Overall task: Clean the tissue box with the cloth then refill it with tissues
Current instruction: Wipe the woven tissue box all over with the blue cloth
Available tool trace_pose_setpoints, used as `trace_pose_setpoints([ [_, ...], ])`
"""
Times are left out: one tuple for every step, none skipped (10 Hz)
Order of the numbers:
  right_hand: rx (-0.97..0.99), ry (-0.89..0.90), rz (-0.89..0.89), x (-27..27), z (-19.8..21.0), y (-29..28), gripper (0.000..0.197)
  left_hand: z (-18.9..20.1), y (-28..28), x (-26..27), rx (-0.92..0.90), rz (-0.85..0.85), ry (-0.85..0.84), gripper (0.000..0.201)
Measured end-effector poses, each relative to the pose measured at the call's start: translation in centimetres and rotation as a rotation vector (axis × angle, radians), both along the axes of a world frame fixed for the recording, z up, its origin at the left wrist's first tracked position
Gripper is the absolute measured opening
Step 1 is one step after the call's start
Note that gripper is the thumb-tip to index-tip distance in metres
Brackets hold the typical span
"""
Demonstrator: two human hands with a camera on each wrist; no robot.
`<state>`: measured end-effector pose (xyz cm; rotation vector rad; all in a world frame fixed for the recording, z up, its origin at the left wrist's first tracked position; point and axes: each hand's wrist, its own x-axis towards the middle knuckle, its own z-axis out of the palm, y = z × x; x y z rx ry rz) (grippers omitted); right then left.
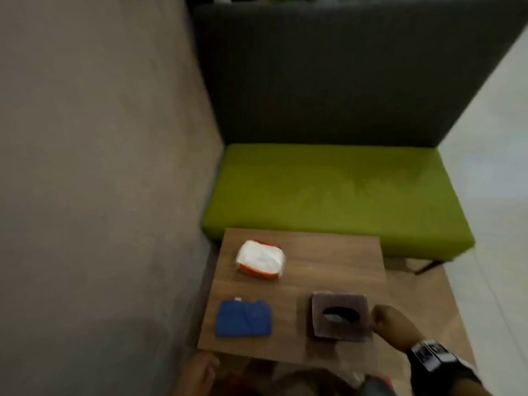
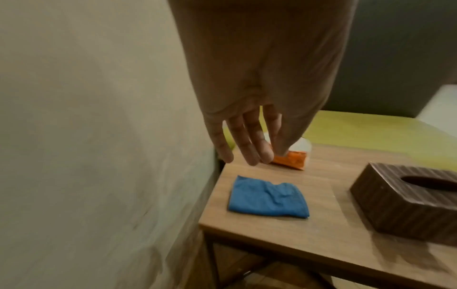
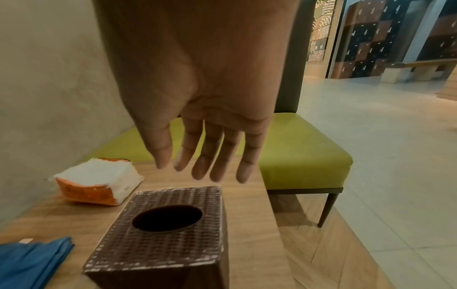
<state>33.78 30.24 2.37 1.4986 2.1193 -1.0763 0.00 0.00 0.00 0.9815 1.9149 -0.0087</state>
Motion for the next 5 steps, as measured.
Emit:
trace_pose_setpoints([
  [0.098, -0.026, 0.044, -2.2, -3.1, -1.1, 0.031, -3.5, 4.7, -4.0, 0.294, -0.134, 0.12, 0.024],
  [0.143, -0.048, 0.069, -2.7, -6.6, -2.9, 0.041, -6.3, 9.8, -5.0, 0.243, -0.44, 0.236, 0.034],
  [0.246, -0.097, 0.136, -2.4, -10.4, -3.7, 0.044, -10.4, 12.9, -3.7, 0.149, -0.636, 0.363, 0.064],
  [0.384, -0.056, 0.12, -2.0, -12.5, -4.8, 0.038, -13.9, 13.6, -3.3, 0.149, -0.536, 0.357, 0.093],
  [0.565, -0.008, 0.115, -2.0, -13.5, -5.8, 0.024, -18.1, 12.2, -2.9, 0.268, -0.435, 0.296, 0.084],
])
